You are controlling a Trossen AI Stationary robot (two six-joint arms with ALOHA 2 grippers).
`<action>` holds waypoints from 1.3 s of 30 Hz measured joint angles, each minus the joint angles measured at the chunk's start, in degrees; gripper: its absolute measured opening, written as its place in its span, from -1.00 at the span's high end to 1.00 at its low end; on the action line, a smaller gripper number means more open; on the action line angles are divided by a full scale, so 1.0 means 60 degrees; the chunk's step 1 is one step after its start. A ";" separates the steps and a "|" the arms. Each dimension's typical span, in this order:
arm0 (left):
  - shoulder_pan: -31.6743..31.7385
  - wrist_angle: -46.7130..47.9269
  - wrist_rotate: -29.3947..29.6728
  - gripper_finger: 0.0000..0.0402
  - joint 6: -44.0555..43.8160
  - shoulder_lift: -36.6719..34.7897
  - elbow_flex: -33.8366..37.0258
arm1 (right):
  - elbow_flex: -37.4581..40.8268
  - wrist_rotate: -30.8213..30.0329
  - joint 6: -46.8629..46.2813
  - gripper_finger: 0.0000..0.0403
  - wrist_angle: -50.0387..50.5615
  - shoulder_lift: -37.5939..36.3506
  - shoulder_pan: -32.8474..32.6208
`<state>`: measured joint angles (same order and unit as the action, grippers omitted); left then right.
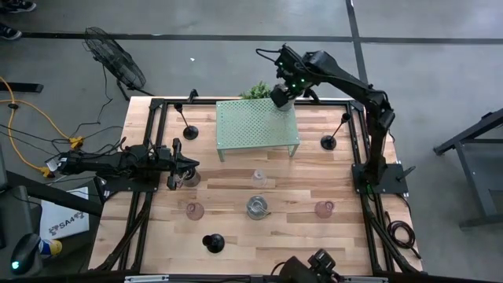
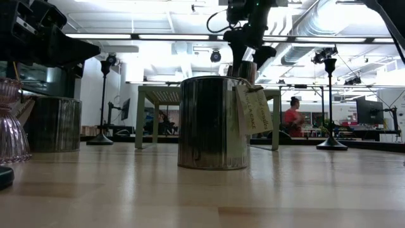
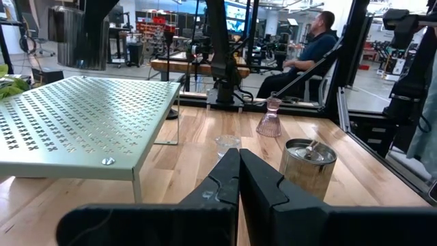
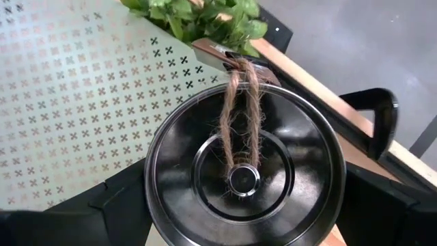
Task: Pick & Place candle stick holders
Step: Put the top right silver scented candle on the shelf
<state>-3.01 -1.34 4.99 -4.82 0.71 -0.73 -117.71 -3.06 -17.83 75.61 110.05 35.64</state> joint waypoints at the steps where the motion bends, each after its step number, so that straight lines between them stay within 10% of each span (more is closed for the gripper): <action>1: 0.0000 -0.0003 0.0001 1.00 0.0001 0.0000 0.0000 | 0.0002 0.0059 0.0014 -0.72 0.0005 0.0051 0.0002; 39: 0.0000 -0.0004 0.0000 1.00 0.0004 0.0000 0.0000 | 0.0007 0.0394 0.0280 -0.73 -0.0026 0.0304 0.0146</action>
<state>-3.01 -1.37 4.99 -4.80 0.71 -0.73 -117.67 -0.69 -16.15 75.45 111.87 36.51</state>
